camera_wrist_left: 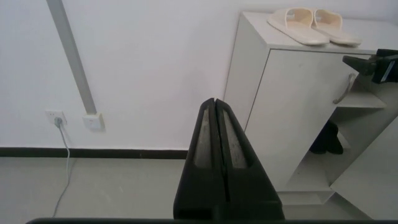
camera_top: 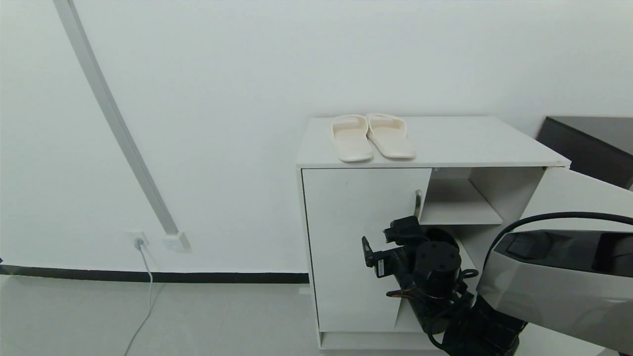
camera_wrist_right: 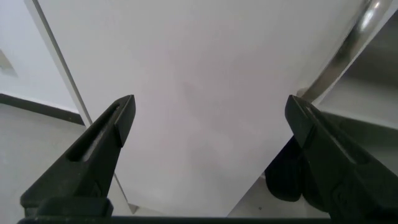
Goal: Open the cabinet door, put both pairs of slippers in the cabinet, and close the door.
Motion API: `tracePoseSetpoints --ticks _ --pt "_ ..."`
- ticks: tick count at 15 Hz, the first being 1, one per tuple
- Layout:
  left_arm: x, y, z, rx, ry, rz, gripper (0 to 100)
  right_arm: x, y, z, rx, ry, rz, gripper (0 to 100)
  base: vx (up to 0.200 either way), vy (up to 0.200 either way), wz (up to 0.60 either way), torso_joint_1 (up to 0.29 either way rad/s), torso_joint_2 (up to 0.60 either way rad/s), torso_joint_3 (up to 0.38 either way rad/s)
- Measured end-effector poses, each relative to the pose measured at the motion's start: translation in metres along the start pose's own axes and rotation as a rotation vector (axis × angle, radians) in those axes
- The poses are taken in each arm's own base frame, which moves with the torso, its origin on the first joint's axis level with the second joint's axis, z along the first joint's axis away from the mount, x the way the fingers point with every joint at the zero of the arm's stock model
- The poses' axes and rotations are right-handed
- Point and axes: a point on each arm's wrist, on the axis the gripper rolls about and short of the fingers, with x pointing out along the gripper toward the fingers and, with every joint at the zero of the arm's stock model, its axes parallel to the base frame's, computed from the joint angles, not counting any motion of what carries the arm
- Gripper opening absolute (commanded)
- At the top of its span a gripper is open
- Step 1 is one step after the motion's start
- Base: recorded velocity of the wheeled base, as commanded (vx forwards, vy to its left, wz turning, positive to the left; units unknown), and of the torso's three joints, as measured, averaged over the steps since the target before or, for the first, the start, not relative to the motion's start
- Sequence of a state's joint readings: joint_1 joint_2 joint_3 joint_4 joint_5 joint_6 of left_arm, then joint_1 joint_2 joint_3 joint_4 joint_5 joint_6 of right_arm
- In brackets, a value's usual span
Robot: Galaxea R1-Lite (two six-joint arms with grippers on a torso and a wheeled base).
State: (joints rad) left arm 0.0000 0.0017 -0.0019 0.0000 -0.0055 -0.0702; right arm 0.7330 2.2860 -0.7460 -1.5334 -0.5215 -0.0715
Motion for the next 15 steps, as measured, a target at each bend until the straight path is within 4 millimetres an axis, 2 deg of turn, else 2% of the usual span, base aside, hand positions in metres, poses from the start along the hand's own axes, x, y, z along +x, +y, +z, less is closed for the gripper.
tracePoseSetpoints --ticks 15 --pt "0.0000 0.0000 0.0001 0.000 0.000 -0.001 0 -0.0003 -0.0006 -0.0009 -0.004 0.004 0.008 100 0.000 0.000 0.00 0.233 -0.54 -0.312"
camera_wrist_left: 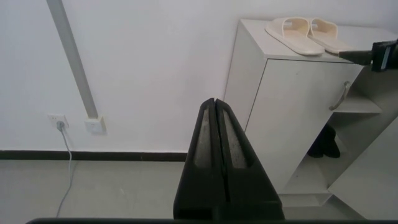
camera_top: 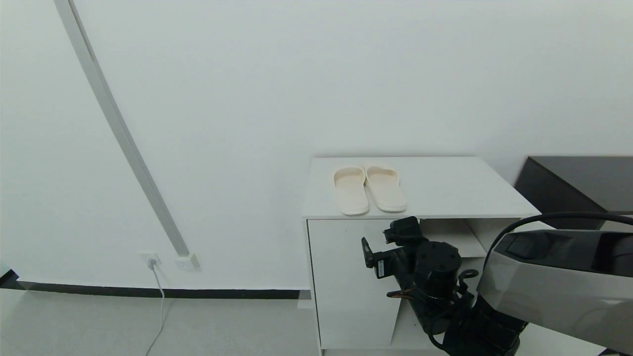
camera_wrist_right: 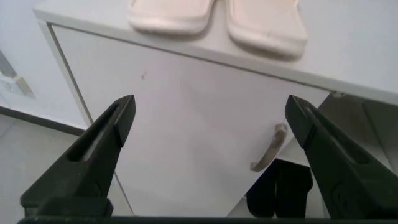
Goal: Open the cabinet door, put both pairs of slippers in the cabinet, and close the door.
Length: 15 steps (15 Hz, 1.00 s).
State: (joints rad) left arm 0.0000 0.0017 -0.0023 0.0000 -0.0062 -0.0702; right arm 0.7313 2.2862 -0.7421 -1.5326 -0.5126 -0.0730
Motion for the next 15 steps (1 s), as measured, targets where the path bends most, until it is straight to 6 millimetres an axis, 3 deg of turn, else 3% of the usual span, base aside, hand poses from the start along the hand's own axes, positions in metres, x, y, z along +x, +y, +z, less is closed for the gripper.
tracePoseSetpoints --ticks 4,11,15 --pt "0.000 0.000 0.000 0.000 0.000 0.001 0 0.000 -0.001 0.001 -0.001 -0.004 0.002 100 0.000 0.000 0.00 0.178 -0.39 -0.210" --pt "0.000 0.000 0.000 0.000 0.000 0.001 0 0.002 -0.001 0.006 -0.066 0.028 0.030 100 0.000 0.000 0.00 0.009 -0.02 -0.007" --pt "0.000 0.000 0.000 0.002 0.001 0.000 0 0.017 -0.002 0.033 -0.062 0.157 0.017 100 0.000 0.000 0.00 0.000 0.00 0.000"
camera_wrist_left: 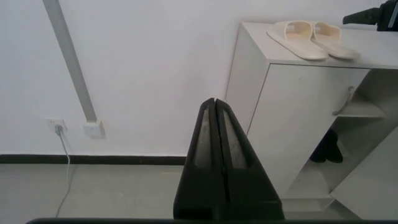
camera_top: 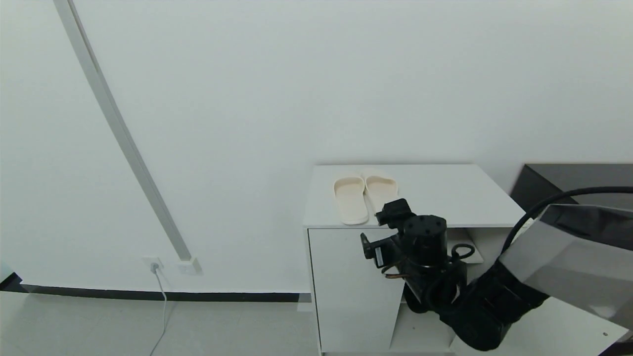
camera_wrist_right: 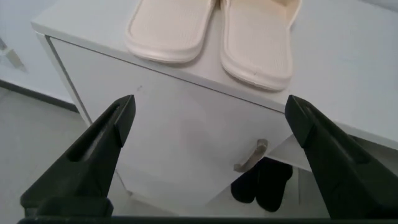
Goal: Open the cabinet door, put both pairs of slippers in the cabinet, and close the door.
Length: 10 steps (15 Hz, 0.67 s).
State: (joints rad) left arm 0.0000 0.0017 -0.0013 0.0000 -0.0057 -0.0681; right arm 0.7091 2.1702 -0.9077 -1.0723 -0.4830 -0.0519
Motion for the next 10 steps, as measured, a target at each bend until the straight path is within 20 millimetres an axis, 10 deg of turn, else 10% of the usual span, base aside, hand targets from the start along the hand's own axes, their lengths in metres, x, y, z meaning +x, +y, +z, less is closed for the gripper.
tracePoseSetpoints --ticks 5,10 --pt "0.000 0.000 0.000 -0.001 0.000 0.000 0 0.006 -0.003 0.068 0.187 0.049 -0.039 100 0.000 0.000 0.00 0.000 0.00 0.000" --pt "0.000 0.000 0.000 -0.001 0.000 0.000 0 0.005 -0.003 0.079 0.216 0.020 -0.038 100 0.000 0.000 0.00 0.000 0.00 0.000"
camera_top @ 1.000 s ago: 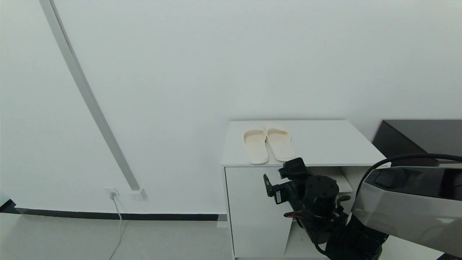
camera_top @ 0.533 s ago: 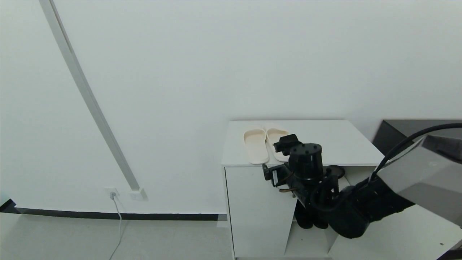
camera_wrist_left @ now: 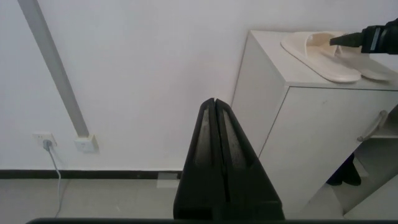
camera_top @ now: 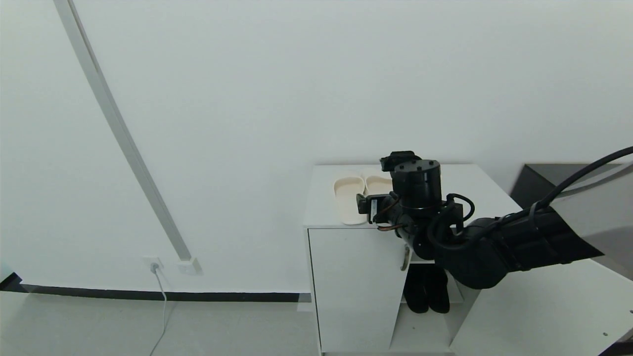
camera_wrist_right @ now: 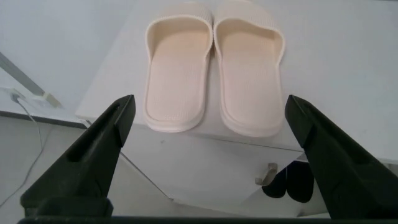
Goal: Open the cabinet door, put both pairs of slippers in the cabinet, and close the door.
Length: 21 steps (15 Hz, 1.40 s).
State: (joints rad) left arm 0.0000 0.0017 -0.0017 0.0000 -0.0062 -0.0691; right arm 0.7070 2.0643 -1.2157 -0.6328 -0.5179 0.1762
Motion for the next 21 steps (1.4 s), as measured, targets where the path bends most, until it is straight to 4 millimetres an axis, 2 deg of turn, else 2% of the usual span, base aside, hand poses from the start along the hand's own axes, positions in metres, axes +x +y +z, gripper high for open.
tracePoseSetpoints --ticks 1,12,18,21 --pt "0.000 0.000 0.000 -0.001 0.000 0.000 0 0.000 0.000 -0.002 0.000 0.005 -0.001 100 0.000 0.000 0.00 0.000 0.00 0.000" --pt "0.000 0.000 0.000 0.000 0.000 0.000 0 0.011 0.002 -0.030 -0.024 0.053 0.004 100 0.200 0.000 0.00 0.004 0.00 0.002" --pt "0.000 0.000 0.000 -0.001 0.000 0.000 0 0.024 0.003 -0.051 -0.030 0.080 0.056 100 0.000 0.000 0.00 0.000 0.00 0.000" --pt "0.000 0.000 0.000 -0.002 0.000 0.000 0 0.039 0.004 -0.057 -0.023 0.066 0.051 100 0.000 0.000 0.00 0.000 0.00 0.000"
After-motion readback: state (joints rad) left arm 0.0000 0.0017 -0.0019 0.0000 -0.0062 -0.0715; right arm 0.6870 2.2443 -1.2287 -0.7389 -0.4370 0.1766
